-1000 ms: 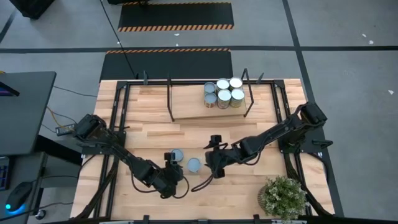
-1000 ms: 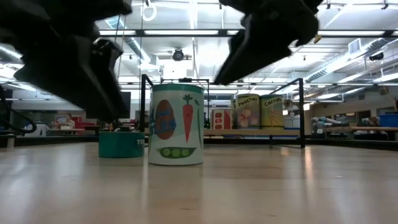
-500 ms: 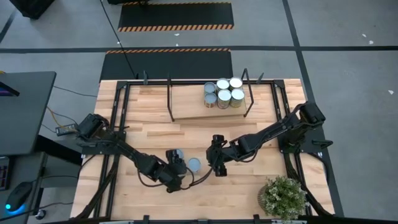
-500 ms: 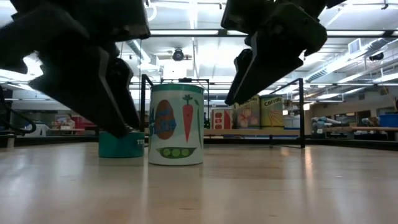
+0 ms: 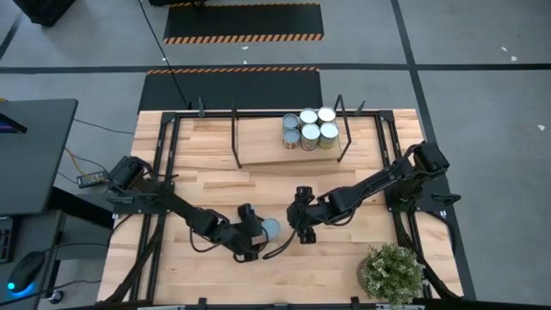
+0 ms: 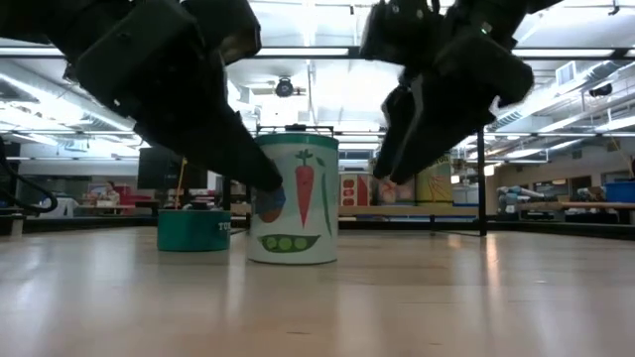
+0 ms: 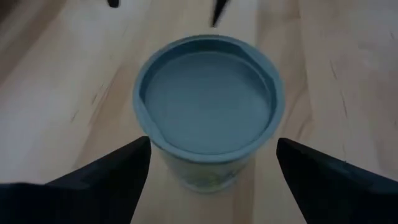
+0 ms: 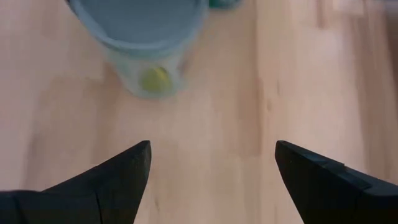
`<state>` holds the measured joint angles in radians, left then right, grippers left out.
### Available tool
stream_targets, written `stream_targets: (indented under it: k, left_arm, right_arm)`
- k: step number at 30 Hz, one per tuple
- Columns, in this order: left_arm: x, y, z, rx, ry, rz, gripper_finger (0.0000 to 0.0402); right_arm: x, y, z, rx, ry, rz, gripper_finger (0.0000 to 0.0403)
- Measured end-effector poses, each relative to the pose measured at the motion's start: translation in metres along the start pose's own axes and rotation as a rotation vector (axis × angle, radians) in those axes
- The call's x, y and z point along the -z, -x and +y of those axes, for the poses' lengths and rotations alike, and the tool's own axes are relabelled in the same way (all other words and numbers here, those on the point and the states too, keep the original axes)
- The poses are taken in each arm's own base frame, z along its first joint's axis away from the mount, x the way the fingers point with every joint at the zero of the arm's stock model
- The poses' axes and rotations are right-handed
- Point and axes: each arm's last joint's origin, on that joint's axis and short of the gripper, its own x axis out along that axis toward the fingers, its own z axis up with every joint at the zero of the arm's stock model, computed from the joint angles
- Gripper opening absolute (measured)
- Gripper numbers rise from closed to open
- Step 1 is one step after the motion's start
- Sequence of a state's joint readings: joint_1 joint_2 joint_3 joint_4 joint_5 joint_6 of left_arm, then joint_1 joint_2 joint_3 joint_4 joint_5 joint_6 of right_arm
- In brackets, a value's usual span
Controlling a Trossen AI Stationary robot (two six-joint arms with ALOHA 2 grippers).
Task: Pick and place cans onto a shelf
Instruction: Put the canned mix vegetable on the shelf
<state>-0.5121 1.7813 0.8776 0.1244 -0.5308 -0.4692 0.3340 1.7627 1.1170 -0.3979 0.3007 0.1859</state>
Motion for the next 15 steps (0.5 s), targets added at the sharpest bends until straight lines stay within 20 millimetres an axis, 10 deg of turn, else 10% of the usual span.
stream_targets:
  k: [15]
  left_arm:
    - [-0.0074,-0.0012,-0.0003,0.008,-0.066,-0.073,0.0323]
  right_arm:
    - [0.0048,0.0019,0.0016,0.039,-0.035,0.033,0.0350]
